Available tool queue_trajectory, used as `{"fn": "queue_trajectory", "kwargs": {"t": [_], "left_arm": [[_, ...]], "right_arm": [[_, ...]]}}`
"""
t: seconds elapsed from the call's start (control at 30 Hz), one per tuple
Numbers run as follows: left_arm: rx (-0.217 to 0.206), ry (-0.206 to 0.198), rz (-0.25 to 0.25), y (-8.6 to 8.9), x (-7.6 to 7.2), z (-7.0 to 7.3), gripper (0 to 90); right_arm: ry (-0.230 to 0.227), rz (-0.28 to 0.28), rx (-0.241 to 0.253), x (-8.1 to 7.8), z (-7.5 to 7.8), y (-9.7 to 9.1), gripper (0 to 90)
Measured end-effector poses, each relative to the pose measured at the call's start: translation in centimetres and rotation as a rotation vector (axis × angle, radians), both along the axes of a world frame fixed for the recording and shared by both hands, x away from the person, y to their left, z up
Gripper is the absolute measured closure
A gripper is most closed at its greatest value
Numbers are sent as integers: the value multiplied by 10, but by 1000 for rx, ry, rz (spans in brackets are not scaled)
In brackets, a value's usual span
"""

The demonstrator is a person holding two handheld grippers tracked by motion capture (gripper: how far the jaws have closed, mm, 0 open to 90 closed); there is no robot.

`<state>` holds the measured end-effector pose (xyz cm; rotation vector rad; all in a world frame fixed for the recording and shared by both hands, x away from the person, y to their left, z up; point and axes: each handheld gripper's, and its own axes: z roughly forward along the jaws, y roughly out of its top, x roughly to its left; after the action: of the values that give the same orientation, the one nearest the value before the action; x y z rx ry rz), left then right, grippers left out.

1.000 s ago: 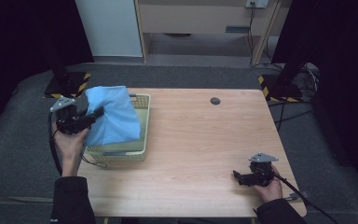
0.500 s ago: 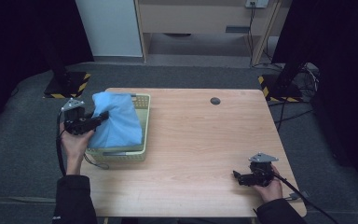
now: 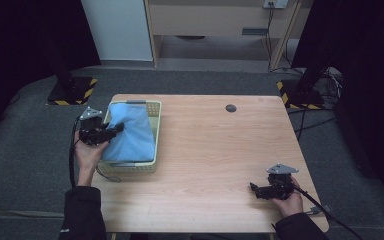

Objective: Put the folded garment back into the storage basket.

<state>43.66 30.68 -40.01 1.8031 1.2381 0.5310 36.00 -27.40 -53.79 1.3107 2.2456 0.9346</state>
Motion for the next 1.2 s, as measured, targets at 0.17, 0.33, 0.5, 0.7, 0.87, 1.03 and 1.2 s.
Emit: {"fn": "queue_trajectory", "kwargs": {"t": [0.17,0.33,0.5,0.7,0.87,1.03,1.2], "left_arm": [[11,2,-14,-3,2,-3,655],[17,6,-15,-4,6,-7,653],[26,19,-9,-4,12,-13,647],[19,50,-7,-4,19,-20,638],[32,58,-11,-7,21,-23,624],[54,71,-5,-11,23,-27,577],[116,37,55,-10,21,-28,486]], "right_arm": [[0,0,0,0,0,0,4],[0,0,0,0,0,0,3],[0,0,0,0,0,0,4],[0,0,0,0,0,0,4],[0,0,0,0,0,0,4],[0,1,0,0,0,0,4],[1,2,0,-1,0,0,4]]}}
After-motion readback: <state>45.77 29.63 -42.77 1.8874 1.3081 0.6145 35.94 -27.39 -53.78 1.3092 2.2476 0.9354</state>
